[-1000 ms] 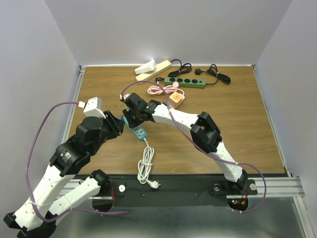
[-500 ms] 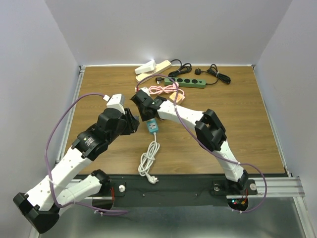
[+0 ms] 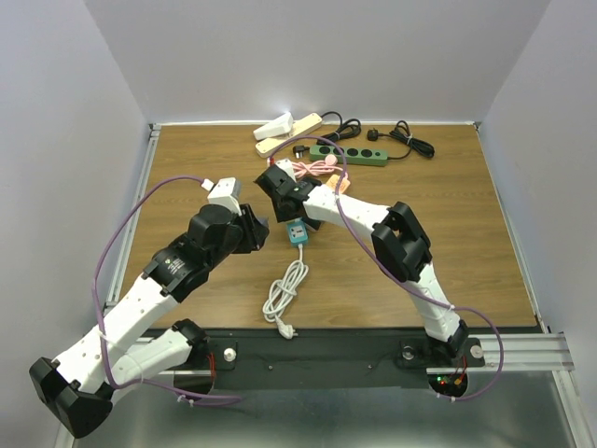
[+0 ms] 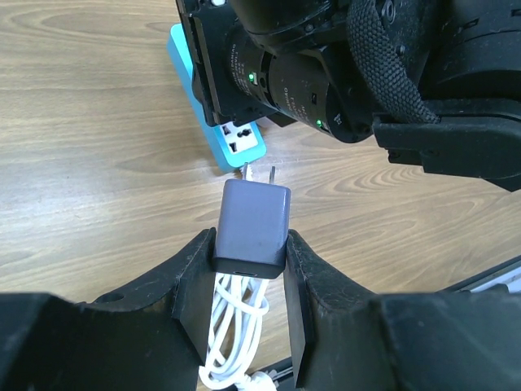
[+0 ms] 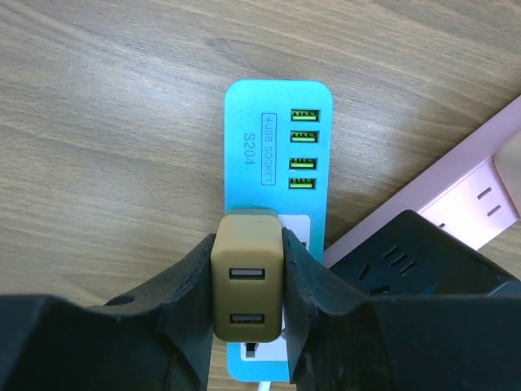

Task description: Insert the plug

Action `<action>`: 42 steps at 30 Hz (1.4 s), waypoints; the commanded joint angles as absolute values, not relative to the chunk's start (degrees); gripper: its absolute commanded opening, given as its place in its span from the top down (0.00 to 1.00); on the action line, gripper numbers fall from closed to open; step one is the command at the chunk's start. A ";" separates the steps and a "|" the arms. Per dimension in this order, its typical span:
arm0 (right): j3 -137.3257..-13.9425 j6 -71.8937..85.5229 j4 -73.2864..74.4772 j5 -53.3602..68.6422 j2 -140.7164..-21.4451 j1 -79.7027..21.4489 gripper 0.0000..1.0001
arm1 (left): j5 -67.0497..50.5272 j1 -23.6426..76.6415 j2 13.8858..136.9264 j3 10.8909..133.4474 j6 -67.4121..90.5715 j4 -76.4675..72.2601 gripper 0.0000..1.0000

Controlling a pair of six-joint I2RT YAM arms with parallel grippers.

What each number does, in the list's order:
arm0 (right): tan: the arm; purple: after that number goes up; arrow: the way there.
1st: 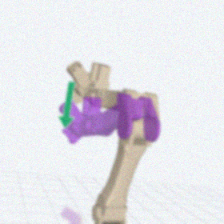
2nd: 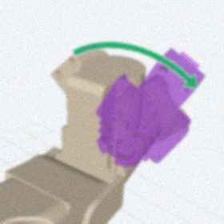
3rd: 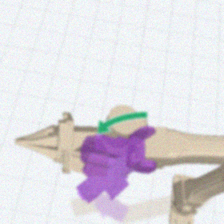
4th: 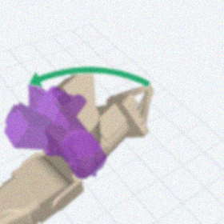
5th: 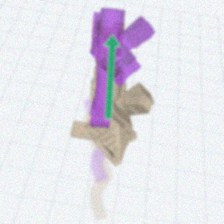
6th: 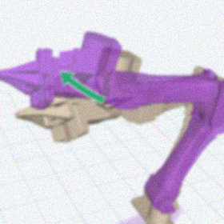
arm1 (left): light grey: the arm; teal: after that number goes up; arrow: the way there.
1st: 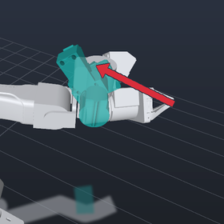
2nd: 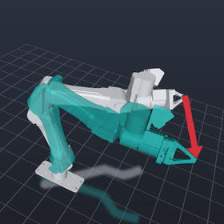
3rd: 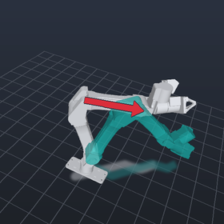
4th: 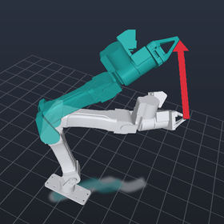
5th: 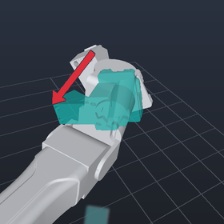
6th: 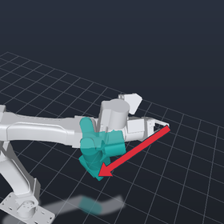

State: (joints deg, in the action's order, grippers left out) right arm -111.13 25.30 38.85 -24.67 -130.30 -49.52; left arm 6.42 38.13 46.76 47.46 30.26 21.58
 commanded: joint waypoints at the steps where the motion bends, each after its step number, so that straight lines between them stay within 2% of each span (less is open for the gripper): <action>1: -107.23 25.31 43.42 -26.37 -133.15 -49.13 1.00 | 6.33 38.06 46.32 46.93 29.88 17.84 1.00; 11: -104.41 25.75 42.01 -23.29 -130.96 -49.13 0.99 | 6.42 38.06 46.58 45.70 30.59 16.61 1.00; 13: -105.99 25.14 42.01 -23.20 -129.21 -49.13 0.84 | 6.07 38.06 47.55 45.53 30.41 16.17 1.00; 15: -107.22 24.61 42.01 -23.11 -128.06 -49.13 0.75 | 5.89 38.06 48.07 45.44 30.41 15.91 1.00; 16: -107.57 24.26 42.01 -23.29 -127.10 -49.13 0.65 | 5.63 38.06 48.42 45.35 30.32 15.39 1.00; 18: -108.80 23.47 42.01 -23.73 -126.13 -49.04 0.52 | 5.10 37.97 48.86 45.35 29.80 14.42 1.00; 21: -109.51 22.85 42.01 -24.34 -124.28 -49.04 0.39 | 4.92 37.97 50.01 46.14 28.75 14.68 1.00; 22: -109.34 22.68 42.01 -24.35 -123.76 -48.96 0.30 | 5.01 37.88 50.97 46.49 28.48 15.03 1.00; 27: -108.55 22.06 41.57 -23.64 -119.98 -48.87 0.13 | 3.96 37.00 52.99 47.20 28.04 14.15 1.00; 34: -101.61 21.62 38.59 -21.01 -111.46 -48.17 0.07 | 1.15 34.55 54.66 47.28 27.69 12.31 1.00; 37: -92.50 21.36 34.82 -18.46 -107.16 -47.81 0.08 | -1.48 33.49 56.86 47.72 26.55 11.60 1.00; 39: -89.14 21.18 32.97 -14.97 -104.95 -47.81 0.12 | -2.89 32.79 58.27 48.25 25.76 11.51 1.00; 42: -83.52 21.09 29.72 -10.12 -101.35 -47.81 0.32 | -7.02 30.77 60.90 49.39 23.83 11.51 1.00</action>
State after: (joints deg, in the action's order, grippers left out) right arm -88.14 21.69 35.59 -16.58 -104.75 -47.99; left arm -1.78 32.75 59.44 45.91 27.03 14.35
